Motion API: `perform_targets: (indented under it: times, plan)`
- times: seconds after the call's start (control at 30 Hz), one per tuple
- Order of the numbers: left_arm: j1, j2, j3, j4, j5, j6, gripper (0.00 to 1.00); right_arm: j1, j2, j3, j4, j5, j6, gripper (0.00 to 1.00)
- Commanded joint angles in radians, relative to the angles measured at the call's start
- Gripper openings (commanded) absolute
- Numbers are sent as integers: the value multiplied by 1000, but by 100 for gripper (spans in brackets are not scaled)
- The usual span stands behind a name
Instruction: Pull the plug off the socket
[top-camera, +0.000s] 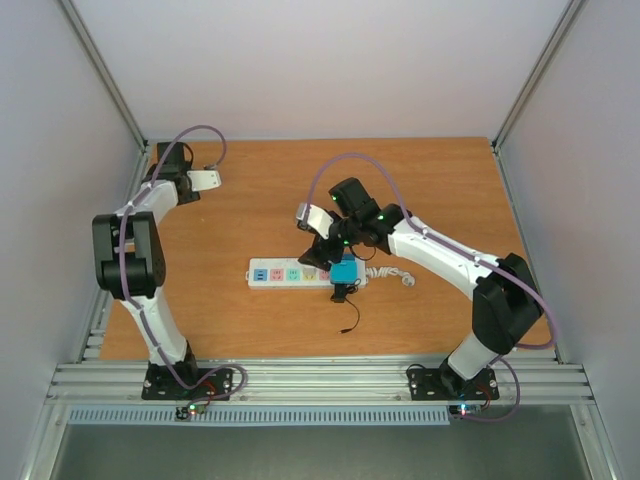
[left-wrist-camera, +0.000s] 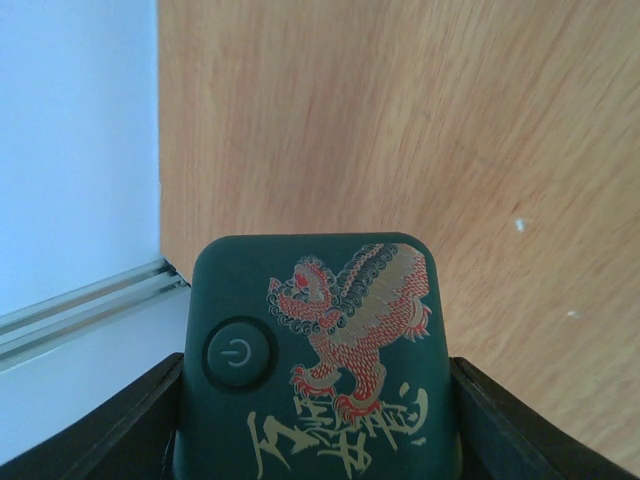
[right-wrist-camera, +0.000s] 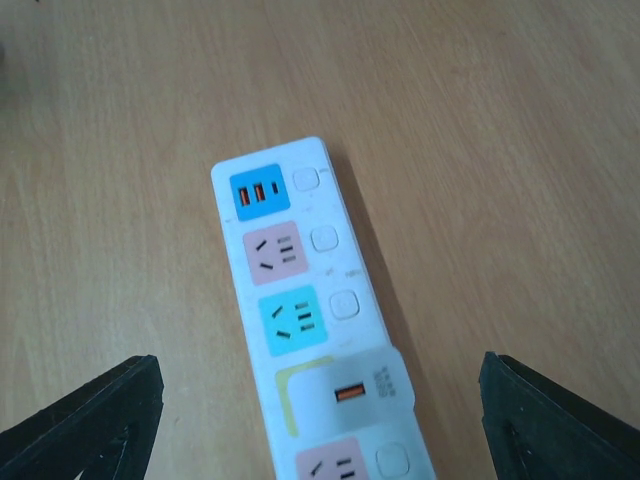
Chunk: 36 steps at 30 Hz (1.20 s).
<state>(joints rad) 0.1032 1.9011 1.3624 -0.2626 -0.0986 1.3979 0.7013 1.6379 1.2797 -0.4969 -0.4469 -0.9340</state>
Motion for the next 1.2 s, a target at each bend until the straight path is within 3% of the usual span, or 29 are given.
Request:
perform_targets:
  times: [0.0,0.47,0.63,0.9,1.17]
  plan:
    - [0,64,94,51,-99,114,31,-22,-73,-58,23,-29,35,88]
    - [-2,226,235,-111,-190,209,43,-32,-153,-158,42,-68,73,88]
    - [-3,260,279,-162,-207,211,56,-39,-156,-162,46,-66,80,89]
    - [-4,224,358,-323,-57,109,99,-78,-162,-140,11,-113,83,96]
    - [-4,95,352,-407,209,-25,100,-124,-182,-125,-27,-153,75,98]
